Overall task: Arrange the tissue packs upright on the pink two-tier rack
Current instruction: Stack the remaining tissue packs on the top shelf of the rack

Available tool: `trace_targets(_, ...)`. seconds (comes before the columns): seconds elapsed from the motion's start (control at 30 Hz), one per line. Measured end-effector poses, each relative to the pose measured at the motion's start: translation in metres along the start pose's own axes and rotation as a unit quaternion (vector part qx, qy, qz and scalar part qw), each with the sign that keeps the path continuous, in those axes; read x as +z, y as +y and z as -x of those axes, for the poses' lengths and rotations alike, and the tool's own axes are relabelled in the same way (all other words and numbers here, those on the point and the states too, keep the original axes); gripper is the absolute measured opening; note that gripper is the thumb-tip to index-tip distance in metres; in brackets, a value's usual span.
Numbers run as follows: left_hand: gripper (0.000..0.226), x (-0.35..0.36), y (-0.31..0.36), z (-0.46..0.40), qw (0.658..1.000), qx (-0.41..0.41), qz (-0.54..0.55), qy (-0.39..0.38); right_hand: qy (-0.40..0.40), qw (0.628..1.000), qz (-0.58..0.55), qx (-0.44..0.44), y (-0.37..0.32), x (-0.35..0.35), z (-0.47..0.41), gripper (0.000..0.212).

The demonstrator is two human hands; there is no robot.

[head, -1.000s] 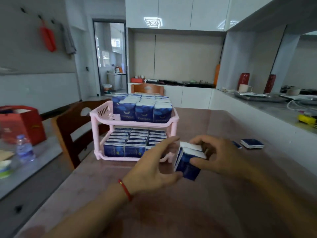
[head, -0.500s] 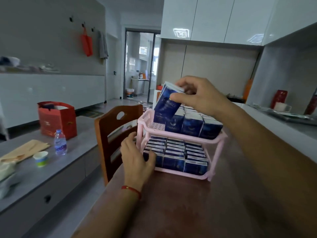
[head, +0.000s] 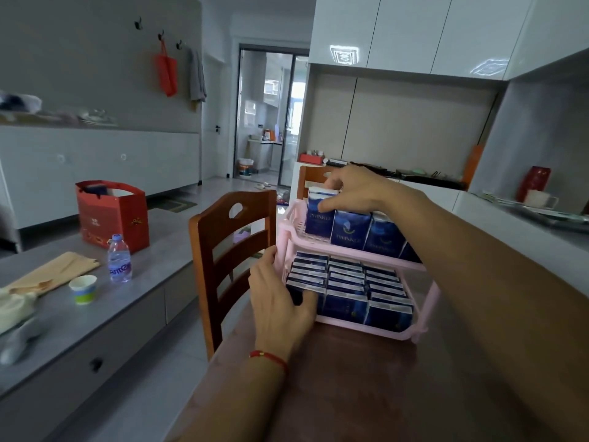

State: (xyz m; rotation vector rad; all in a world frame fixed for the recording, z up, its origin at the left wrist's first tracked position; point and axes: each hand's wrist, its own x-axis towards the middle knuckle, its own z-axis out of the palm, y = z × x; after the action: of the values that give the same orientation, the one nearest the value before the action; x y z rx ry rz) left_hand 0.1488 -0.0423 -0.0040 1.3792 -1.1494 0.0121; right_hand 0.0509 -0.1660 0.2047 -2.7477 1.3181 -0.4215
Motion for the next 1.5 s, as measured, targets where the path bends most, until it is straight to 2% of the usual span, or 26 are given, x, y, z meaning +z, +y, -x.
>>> trace_targets(0.1, 0.088, 0.0, 0.001, 0.0, 1.0, -0.001, 0.005, 0.004, -0.019, 0.999, 0.045, 0.013, -0.004, 0.0, -0.005, 0.045)
trace_targets(0.27, 0.089, -0.001, 0.004, 0.001, 1.0, 0.003, 0.006, 0.006, -0.036, 0.989, 0.145, 0.012, -0.017, -0.001, -0.015, 0.027)
trace_targets(0.43, 0.088, -0.001, 0.003, 0.001, 1.0, -0.004, 0.004, -0.003, -0.057, 0.981, 0.184, 0.014, -0.03, -0.003, -0.017, 0.031)
trace_targets(0.47, 0.088, -0.001, 0.003, 0.001, 1.0, -0.003, 0.004, -0.004, -0.057, 0.981, 0.186, 0.012, -0.03, -0.003, -0.017, 0.035)
trace_targets(0.57, 0.089, -0.001, 0.003, 0.001, 1.0, -0.005, 0.005, -0.008, -0.048, 0.981, 0.187, 0.008, -0.03, -0.001, -0.013, 0.064)
trace_targets(0.7, 0.087, -0.002, 0.003, 0.002, 1.0, -0.009, 0.004, -0.011, -0.021, 0.986, 0.164, -0.034, -0.023, 0.0, 0.003, 0.075)
trace_targets(0.83, 0.086, -0.002, 0.004, 0.002, 1.0, -0.013, 0.005, -0.011, 0.031, 0.988, 0.103, -0.109, -0.02, -0.01, 0.037, 0.058)
trace_targets(0.97, 0.087, -0.003, 0.005, 0.003, 1.0, -0.017, 0.0, -0.016, -0.016, 0.972, 0.185, -0.144, -0.015, -0.014, 0.067, 0.046)
trace_targets(1.1, 0.086, -0.004, 0.006, 0.003, 0.999, -0.028, -0.004, -0.025, 0.036, 0.976, 0.152, -0.154, -0.003, -0.014, 0.07, 0.03)
trace_targets(1.2, 0.088, -0.005, 0.007, 0.004, 0.999, -0.037, -0.008, -0.029, 0.037, 0.983, 0.116, -0.139, 0.003, -0.021, 0.063, 0.032)
trace_targets(1.37, 0.084, -0.008, 0.008, 0.004, 0.999, -0.038, -0.009, -0.036, 0.001, 0.98, 0.151, -0.128, 0.009, -0.016, 0.053, 0.04)
trace_targets(1.5, 0.085, -0.009, 0.011, 0.005, 0.999, -0.038, -0.013, -0.035, 0.02, 0.981, 0.145, -0.13, 0.012, -0.014, 0.053, 0.043)
